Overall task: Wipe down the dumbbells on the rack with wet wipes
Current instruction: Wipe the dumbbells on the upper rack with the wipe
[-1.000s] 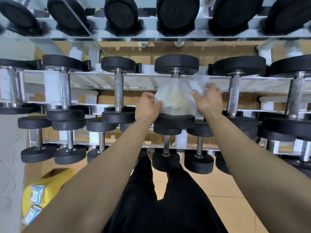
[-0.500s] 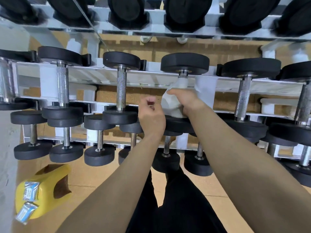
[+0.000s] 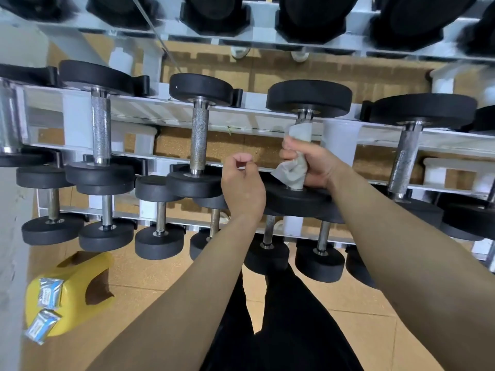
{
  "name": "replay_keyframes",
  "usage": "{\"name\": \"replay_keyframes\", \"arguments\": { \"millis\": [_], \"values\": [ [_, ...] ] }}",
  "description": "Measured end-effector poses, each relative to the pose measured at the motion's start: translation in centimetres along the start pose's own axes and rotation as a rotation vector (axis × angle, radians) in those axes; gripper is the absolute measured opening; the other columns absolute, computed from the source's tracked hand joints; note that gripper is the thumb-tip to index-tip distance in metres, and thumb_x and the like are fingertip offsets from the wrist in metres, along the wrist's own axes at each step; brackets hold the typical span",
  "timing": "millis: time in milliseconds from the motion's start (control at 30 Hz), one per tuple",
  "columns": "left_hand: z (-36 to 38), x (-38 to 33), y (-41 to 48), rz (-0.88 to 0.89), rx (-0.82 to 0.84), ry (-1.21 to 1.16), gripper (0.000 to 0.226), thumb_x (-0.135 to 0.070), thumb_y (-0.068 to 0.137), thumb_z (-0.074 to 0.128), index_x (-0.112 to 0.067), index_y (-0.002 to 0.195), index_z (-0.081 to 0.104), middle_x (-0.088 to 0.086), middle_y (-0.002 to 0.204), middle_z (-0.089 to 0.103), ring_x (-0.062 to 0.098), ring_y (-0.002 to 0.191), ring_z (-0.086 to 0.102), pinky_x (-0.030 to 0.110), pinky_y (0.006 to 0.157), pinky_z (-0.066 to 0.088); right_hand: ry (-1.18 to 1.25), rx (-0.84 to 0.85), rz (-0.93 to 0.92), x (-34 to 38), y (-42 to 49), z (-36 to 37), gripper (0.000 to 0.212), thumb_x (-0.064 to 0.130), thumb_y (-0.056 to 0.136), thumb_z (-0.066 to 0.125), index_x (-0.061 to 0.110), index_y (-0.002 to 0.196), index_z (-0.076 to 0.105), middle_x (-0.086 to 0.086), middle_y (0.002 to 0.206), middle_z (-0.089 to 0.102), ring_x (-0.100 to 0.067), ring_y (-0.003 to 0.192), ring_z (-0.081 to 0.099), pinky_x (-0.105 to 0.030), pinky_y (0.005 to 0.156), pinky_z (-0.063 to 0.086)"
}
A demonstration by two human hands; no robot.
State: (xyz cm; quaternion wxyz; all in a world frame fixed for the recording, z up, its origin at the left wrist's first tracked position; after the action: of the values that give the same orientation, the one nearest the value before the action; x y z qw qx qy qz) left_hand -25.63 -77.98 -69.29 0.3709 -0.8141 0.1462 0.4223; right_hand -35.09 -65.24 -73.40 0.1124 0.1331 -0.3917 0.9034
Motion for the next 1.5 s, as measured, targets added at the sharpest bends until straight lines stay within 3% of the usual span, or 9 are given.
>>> {"name": "replay_keyframes", "arguments": {
  "millis": [167,333,500,667,833,967,1133,1333,1500],
  "values": [
    [1.3,-0.9,-0.6,0.005,0.018,-0.033,0.013,-0.012,0.097,0.054,-0.022,0.096,0.061,-0.007,0.092,0.065,0.000,0.075,0.056,0.013,0.070,0.041,-0.225,-0.214,-0.047,-0.6,-0.6,-0.7,0.016,0.013,0.088,0.072,0.013,0.077,0.061,-0.003,0.066,0.059,-0.014,0.060,0.062,-0.027,0.062,0.058],
    [2.7,-1.4,-0.2,0.054,-0.009,-0.110,0.009,-0.018,0.094,0.054,-0.015,0.096,0.062,-0.001,0.089,0.064,0.007,0.071,0.054,0.018,0.068,0.042,-0.273,-0.130,0.121,-0.4,-0.7,-1.5,0.023,0.012,0.070,0.084,0.012,0.081,0.065,-0.011,0.083,0.060,-0.023,0.081,0.062,-0.037,0.086,0.057],
    [3.6,-1.4,0.1,0.010,-0.065,-0.179,0.022,-0.031,0.087,0.046,-0.018,0.093,0.061,-0.002,0.089,0.067,0.019,0.084,0.061,0.025,0.072,0.042,-0.101,-0.159,0.062,0.1,-0.2,0.0,0.030,0.025,0.084,0.068,0.017,0.062,0.050,0.002,0.051,0.045,-0.011,0.046,0.047,-0.023,0.053,0.049],
    [3.8,-1.2,0.4,-0.056,-0.087,-0.198,0.028,-0.033,0.085,0.044,-0.015,0.093,0.064,-0.010,0.085,0.065,0.023,0.090,0.065,0.029,0.076,0.044,0.002,-0.237,-0.070,2.3,1.3,0.0,0.038,0.028,0.097,0.059,0.021,0.061,0.049,0.007,0.047,0.041,-0.008,0.040,0.037,-0.020,0.048,0.039],
    [3.9,-1.4,0.4,-0.035,-0.102,-0.219,0.018,-0.033,0.084,0.046,-0.022,0.081,0.060,-0.009,0.079,0.061,0.022,0.083,0.059,0.037,0.081,0.047,0.148,0.051,-0.043,1.5,2.5,-1.0,0.034,0.023,0.080,0.079,0.022,0.057,0.053,0.010,0.050,0.042,-0.004,0.045,0.039,-0.014,0.051,0.033],
    [3.9,-1.5,0.3,0.000,-0.114,-0.230,0.019,-0.032,0.085,0.046,-0.020,0.080,0.059,-0.004,0.081,0.060,0.021,0.080,0.057,0.039,0.079,0.048,-0.099,0.131,0.042,0.4,1.6,-1.4,0.033,0.025,0.079,0.074,0.017,0.062,0.047,0.005,0.053,0.043,-0.009,0.051,0.040,-0.021,0.060,0.040],
    [3.9,-1.6,0.3,0.023,-0.114,-0.215,0.020,-0.032,0.087,0.045,-0.019,0.082,0.060,0.004,0.088,0.062,0.033,0.087,0.060,0.049,0.085,0.050,-0.618,-0.504,-0.107,-0.7,-0.5,-1.8,0.022,0.029,0.070,0.082,0.016,0.063,0.066,-0.005,0.065,0.065,-0.018,0.065,0.060,-0.034,0.070,0.048],
    [3.8,-1.7,0.4,0.049,-0.120,-0.199,0.021,-0.031,0.087,0.045,-0.017,0.082,0.060,0.003,0.084,0.061,0.034,0.087,0.060,0.052,0.086,0.050,-0.367,-0.820,-0.276,2.1,1.1,-0.3,0.026,0.020,0.071,0.085,0.010,0.082,0.065,-0.001,0.068,0.062,-0.016,0.062,0.060,-0.027,0.060,0.046],
    [3.8,-1.5,0.3,0.033,-0.120,-0.193,0.020,-0.034,0.086,0.045,-0.023,0.077,0.059,0.009,0.090,0.064,0.033,0.088,0.060,0.055,0.088,0.049,0.042,-0.180,-0.151,3.7,2.1,-0.8,0.030,0.022,0.091,0.069,0.022,0.066,0.053,0.009,0.054,0.045,-0.006,0.049,0.040,-0.019,0.055,0.032]
  ]
}}
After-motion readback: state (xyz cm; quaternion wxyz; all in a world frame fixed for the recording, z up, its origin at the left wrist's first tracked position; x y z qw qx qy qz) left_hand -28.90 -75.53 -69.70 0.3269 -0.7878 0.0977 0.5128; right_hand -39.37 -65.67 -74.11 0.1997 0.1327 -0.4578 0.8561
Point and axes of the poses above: each hand's wrist, its own y-axis towards the middle knuckle, its own z-axis out of the palm, x = y × z, the point moved 4 cm from there along y, towards the middle knuckle
